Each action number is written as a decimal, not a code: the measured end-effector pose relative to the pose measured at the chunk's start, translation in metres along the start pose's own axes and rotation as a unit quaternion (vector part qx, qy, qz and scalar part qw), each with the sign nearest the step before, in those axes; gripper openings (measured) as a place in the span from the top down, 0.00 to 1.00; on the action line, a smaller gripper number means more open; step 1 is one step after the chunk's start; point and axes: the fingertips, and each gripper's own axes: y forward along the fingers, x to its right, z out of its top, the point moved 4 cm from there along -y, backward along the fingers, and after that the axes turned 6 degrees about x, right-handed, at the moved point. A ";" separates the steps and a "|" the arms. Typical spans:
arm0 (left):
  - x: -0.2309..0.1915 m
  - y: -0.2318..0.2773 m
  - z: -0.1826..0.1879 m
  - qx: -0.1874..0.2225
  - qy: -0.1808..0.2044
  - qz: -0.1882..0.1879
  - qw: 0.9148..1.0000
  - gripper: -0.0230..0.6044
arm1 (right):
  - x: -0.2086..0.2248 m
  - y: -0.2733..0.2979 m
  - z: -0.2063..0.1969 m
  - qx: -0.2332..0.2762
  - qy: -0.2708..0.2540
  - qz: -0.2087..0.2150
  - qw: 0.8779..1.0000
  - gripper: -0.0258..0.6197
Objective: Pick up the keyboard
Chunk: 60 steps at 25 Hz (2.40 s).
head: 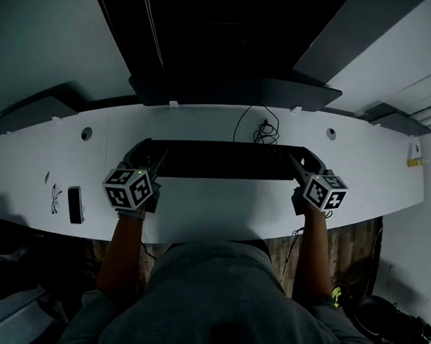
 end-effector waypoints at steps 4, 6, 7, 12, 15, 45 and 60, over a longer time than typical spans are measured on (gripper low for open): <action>0.016 -0.010 0.024 0.026 0.019 0.007 0.999 0.57 | -0.004 -0.006 0.026 0.026 -0.013 0.018 0.999 0.56; 0.024 -0.014 0.034 0.037 0.027 0.009 0.999 0.57 | -0.003 -0.011 0.035 0.036 -0.015 0.024 0.999 0.56; 0.028 -0.016 0.039 0.043 0.031 0.010 0.999 0.57 | -0.003 -0.014 0.040 0.042 -0.017 0.027 0.999 0.56; 0.050 -0.024 0.057 0.070 0.041 0.012 0.997 0.57 | 0.000 -0.031 0.065 0.068 -0.032 0.034 0.997 0.56; 0.064 -0.032 0.070 0.088 0.047 0.012 0.995 0.57 | -0.002 -0.044 0.081 0.087 -0.041 0.039 0.995 0.56; 0.143 -0.089 0.193 0.199 0.110 0.001 0.974 0.56 | -0.036 -0.127 0.211 0.215 -0.100 0.057 0.970 0.57; 0.163 -0.098 0.228 0.237 0.121 -0.003 0.964 0.55 | -0.043 -0.146 0.251 0.264 -0.116 0.063 0.955 0.57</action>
